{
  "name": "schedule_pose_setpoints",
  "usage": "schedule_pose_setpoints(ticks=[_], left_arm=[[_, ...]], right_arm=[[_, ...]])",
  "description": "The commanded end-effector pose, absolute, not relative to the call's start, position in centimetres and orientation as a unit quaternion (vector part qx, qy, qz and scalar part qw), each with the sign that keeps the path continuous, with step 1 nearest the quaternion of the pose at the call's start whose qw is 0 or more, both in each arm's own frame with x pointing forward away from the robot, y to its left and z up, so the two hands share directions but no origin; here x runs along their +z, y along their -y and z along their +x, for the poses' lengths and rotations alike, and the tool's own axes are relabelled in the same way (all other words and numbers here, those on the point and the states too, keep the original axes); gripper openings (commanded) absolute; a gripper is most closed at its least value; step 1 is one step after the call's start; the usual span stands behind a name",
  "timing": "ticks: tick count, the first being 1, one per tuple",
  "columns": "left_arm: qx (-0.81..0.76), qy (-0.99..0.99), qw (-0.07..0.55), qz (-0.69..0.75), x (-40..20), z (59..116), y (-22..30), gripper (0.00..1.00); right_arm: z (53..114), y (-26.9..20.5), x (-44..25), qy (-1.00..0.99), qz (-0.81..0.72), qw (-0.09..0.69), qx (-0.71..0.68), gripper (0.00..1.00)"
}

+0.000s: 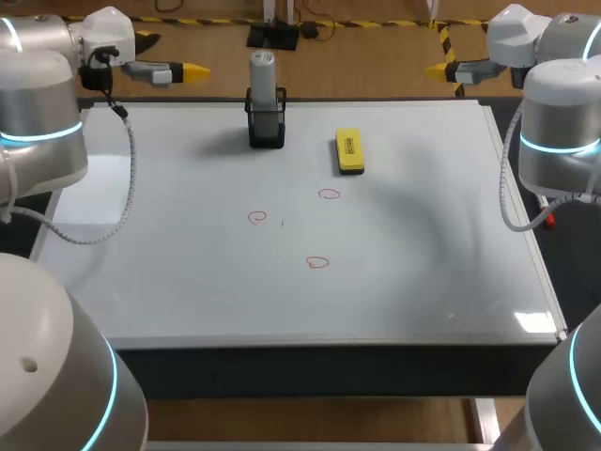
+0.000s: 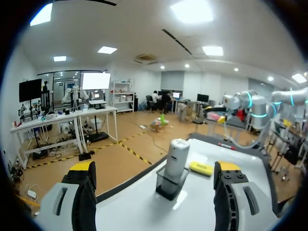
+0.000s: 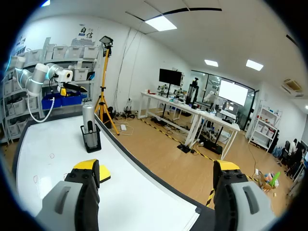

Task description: Pick up the inspection probe, press it on each red-marked spot on the whiteboard one by one, put down the probe, pick up the eraser, and wipe off all the red marks.

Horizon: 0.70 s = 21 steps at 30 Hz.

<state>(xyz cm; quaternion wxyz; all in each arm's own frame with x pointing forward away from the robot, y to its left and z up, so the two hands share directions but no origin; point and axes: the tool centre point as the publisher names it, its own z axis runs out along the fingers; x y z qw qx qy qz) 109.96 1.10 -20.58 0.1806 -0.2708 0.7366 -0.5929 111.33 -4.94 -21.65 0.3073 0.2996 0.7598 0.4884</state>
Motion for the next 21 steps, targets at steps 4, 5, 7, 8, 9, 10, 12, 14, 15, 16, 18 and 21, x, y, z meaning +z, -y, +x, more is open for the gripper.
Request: schedule_pose_setpoints(ticks=[4, 5, 7, 8, 9, 10, 12, 14, 15, 16, 18, 21], left_arm=[[-0.648, -0.728, 0.109, -0.194, -21.2, 110.8, -0.9, 1.00], [-0.647, -0.732, 0.108, -0.186, -21.3, 110.8, -0.6, 1.00], [-0.655, -0.730, 0.094, -0.171, -21.5, 110.8, -0.1, 1.00], [-0.657, -0.730, 0.089, -0.164, -21.6, 110.9, 0.1, 1.00], [-0.658, -0.731, 0.086, -0.158, -21.7, 111.0, 0.4, 1.00], [-0.659, -0.732, 0.084, -0.151, -21.8, 111.0, 0.7, 1.00], [-0.664, -0.731, 0.077, -0.135, -21.8, 111.1, 1.1, 1.00], [-0.671, -0.730, 0.064, -0.117, -21.9, 111.3, 1.6, 1.00], [-0.670, -0.732, 0.062, -0.110, -22.0, 111.4, 1.9, 1.00], [-0.674, -0.730, 0.056, -0.102, -22.0, 111.5, 2.2, 1.00], [-0.675, -0.730, 0.053, -0.093, -22.1, 111.7, 2.7, 1.00], [-0.681, -0.727, 0.045, -0.077, -22.3, 111.9, 3.4, 1.00]], right_arm=[[111.4, 4.9, -21.6, -0.760, 0.300, 0.307, 0.488, 1.00], [111.4, 4.9, -21.6, -0.760, 0.300, 0.307, 0.488, 1.00], [111.4, 4.9, -21.6, -0.760, 0.300, 0.307, 0.488, 1.00], [111.4, 4.9, -21.6, -0.760, 0.300, 0.307, 0.488, 1.00], [111.4, 4.9, -21.6, -0.760, 0.300, 0.307, 0.488, 1.00], [111.4, 4.9, -21.6, -0.760, 0.300, 0.307, 0.488, 1.00], [111.4, 4.9, -21.6, -0.760, 0.300, 0.307, 0.488, 1.00], [111.4, 4.9, -21.6, -0.760, 0.300, 0.307, 0.488, 1.00], [111.4, 4.9, -21.6, -0.760, 0.300, 0.307, 0.488, 1.00], [111.4, 4.9, -21.6, -0.760, 0.300, 0.307, 0.488, 1.00], [111.4, 4.9, -21.6, -0.760, 0.300, 0.307, 0.488, 1.00], [111.4, 4.9, -21.6, -0.760, 0.300, 0.307, 0.488, 1.00]])
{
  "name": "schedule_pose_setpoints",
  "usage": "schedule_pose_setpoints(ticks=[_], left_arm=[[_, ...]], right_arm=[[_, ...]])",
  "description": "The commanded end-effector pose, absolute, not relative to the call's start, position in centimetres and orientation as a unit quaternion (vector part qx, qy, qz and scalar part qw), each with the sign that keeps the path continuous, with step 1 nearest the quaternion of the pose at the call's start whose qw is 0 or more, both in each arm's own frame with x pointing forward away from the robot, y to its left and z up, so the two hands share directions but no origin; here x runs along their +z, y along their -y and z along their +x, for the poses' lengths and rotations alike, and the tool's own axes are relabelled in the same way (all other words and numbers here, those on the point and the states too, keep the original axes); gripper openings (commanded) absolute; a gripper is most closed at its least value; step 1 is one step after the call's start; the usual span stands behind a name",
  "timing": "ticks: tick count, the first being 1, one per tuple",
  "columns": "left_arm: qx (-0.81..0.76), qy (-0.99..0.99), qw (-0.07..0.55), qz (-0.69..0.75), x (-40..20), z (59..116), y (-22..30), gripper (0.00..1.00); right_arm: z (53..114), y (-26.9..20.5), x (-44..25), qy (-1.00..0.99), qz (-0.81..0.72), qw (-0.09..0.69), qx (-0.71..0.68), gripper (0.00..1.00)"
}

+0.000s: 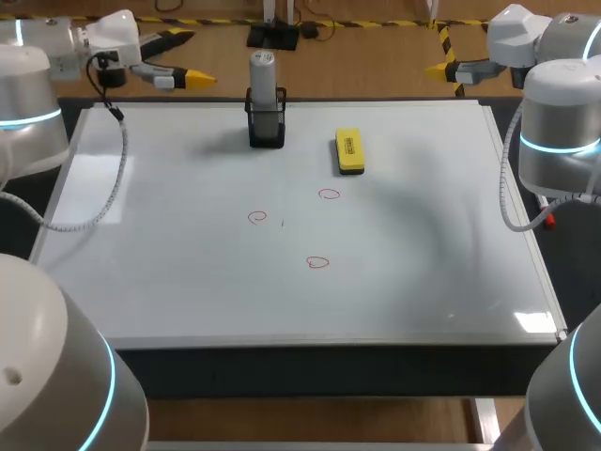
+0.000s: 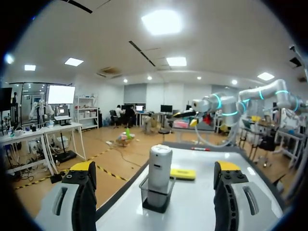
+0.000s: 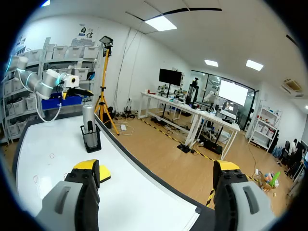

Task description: Pick up the inspection probe, press it on each red-marked spot on the whiteboard one by one, put down the probe, pick up the eraser, and wipe off all the red marks.

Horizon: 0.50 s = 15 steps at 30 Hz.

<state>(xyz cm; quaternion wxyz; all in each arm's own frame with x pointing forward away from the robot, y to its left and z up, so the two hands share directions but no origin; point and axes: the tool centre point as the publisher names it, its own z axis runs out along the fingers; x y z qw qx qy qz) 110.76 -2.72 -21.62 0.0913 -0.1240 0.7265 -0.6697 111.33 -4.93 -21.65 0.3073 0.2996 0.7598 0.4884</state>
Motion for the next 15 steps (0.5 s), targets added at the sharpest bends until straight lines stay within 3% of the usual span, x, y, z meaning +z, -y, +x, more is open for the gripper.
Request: schedule_pose_setpoints(ticks=[1, 15], left_arm=[[-0.684, -0.725, 0.040, -0.070, -22.3, 111.8, 3.6, 1.00], [-0.713, -0.701, -0.010, -0.036, -23.8, 111.7, 6.7, 1.00]], right_arm=[[111.4, 4.9, -21.6, -0.760, 0.300, 0.307, 0.488, 1.00], [111.4, 4.9, -21.6, -0.760, 0.300, 0.307, 0.488, 1.00]])
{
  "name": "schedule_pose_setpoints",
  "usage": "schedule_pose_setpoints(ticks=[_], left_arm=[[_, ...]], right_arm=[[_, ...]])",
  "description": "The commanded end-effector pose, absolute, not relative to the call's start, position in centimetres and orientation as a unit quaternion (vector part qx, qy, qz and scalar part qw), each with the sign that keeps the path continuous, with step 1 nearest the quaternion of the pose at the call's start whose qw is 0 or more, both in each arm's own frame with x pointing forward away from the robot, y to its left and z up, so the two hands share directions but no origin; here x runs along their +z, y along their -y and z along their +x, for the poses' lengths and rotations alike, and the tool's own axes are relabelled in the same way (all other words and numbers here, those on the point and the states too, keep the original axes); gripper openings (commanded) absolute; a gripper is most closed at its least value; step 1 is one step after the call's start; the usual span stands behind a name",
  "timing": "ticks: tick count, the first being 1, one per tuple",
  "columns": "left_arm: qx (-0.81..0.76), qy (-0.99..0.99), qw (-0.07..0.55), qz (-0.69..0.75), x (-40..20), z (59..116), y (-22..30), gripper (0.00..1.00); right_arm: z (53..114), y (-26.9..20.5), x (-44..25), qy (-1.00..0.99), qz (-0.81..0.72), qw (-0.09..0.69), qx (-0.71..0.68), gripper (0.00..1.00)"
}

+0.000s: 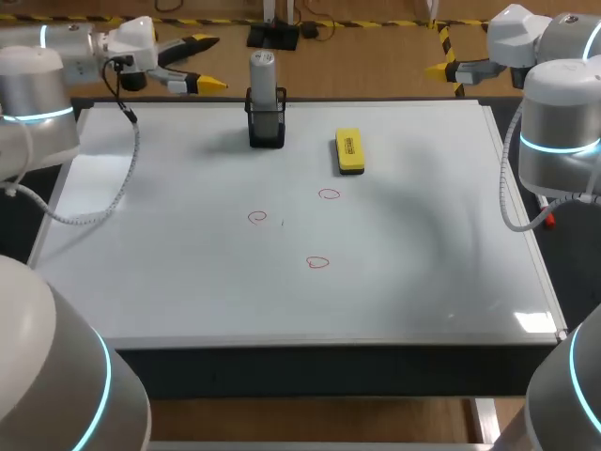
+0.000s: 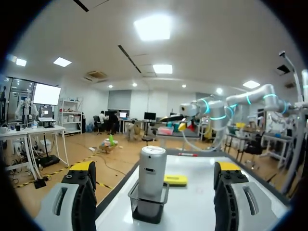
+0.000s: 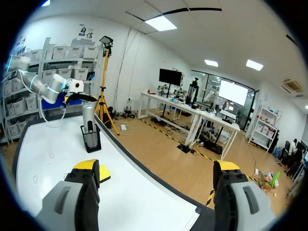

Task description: Pick up the inspection probe, press it on each red-marked spot on the whiteboard one by one, put down the probe, pick up the eraser, and wipe off all the red marks.

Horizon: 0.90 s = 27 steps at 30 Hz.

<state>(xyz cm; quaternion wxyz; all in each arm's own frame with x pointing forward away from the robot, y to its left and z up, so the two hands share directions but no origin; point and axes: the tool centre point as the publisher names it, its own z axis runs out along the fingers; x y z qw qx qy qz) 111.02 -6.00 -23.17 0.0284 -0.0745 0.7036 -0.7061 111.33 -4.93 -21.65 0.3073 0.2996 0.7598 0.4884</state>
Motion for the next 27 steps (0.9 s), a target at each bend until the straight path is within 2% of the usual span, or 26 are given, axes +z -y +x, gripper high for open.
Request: schedule_pose_setpoints(ticks=[1, 27], left_arm=[[-0.713, -0.700, -0.012, -0.035, -24.0, 111.7, 6.9, 1.00], [-0.714, -0.698, -0.010, -0.054, -26.2, 113.6, 12.0, 1.00]], right_arm=[[111.4, 4.9, -21.6, -0.760, 0.300, 0.307, 0.488, 1.00], [111.4, 4.9, -21.6, -0.760, 0.300, 0.307, 0.488, 1.00]])
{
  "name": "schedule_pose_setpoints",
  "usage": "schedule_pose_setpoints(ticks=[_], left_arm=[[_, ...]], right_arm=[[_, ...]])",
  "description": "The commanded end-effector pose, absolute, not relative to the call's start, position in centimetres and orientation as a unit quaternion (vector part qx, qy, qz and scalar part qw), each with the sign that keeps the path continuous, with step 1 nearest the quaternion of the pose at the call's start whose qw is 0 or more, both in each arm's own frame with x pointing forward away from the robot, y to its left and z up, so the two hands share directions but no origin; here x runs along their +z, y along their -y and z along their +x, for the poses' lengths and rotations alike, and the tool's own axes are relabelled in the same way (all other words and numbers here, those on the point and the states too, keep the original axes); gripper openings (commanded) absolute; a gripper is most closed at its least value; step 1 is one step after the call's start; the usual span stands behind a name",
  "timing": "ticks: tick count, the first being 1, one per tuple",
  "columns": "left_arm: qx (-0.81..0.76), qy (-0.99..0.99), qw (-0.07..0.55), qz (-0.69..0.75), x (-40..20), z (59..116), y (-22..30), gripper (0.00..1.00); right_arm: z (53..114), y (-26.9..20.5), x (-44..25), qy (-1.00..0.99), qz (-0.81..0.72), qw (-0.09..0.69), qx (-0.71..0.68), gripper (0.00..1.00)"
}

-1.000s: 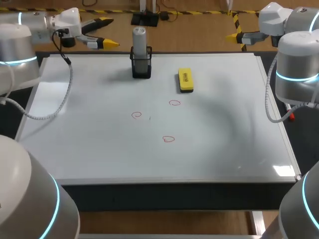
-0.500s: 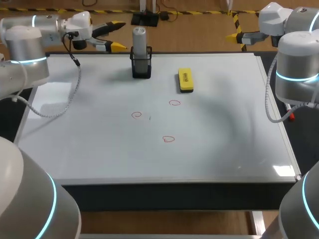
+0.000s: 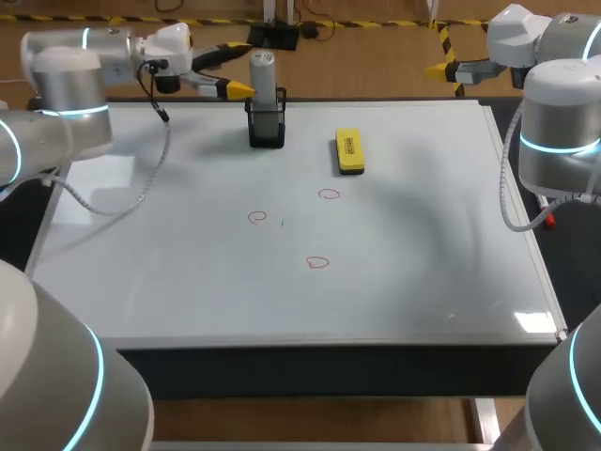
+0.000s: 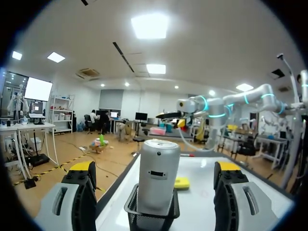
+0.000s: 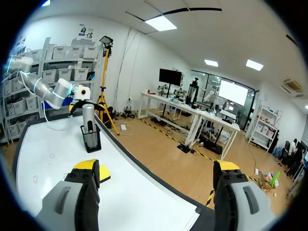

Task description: Pick up the inspection probe, press it on each red-marked spot on the whiteboard one by one, put down the probe, pick up the eraser, and wipe off all the red marks.

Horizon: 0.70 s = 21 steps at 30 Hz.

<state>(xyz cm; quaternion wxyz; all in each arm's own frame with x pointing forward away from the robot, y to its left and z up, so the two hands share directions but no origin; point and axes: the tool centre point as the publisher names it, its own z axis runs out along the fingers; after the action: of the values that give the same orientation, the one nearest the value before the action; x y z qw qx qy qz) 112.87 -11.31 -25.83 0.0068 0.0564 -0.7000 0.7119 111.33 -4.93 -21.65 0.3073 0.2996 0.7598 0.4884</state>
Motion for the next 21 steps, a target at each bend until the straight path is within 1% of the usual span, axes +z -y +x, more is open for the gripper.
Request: schedule_pose_setpoints(ticks=[1, 21], left_arm=[[0.714, 0.698, 0.011, 0.055, -26.4, 113.7, 12.2, 1.00], [0.708, 0.702, -0.012, 0.078, -26.7, 114.7, 15.0, 1.00]], right_arm=[[111.4, 4.9, -21.6, -0.760, 0.300, 0.307, 0.488, 1.00], [111.4, 4.9, -21.6, -0.760, 0.300, 0.307, 0.488, 1.00]])
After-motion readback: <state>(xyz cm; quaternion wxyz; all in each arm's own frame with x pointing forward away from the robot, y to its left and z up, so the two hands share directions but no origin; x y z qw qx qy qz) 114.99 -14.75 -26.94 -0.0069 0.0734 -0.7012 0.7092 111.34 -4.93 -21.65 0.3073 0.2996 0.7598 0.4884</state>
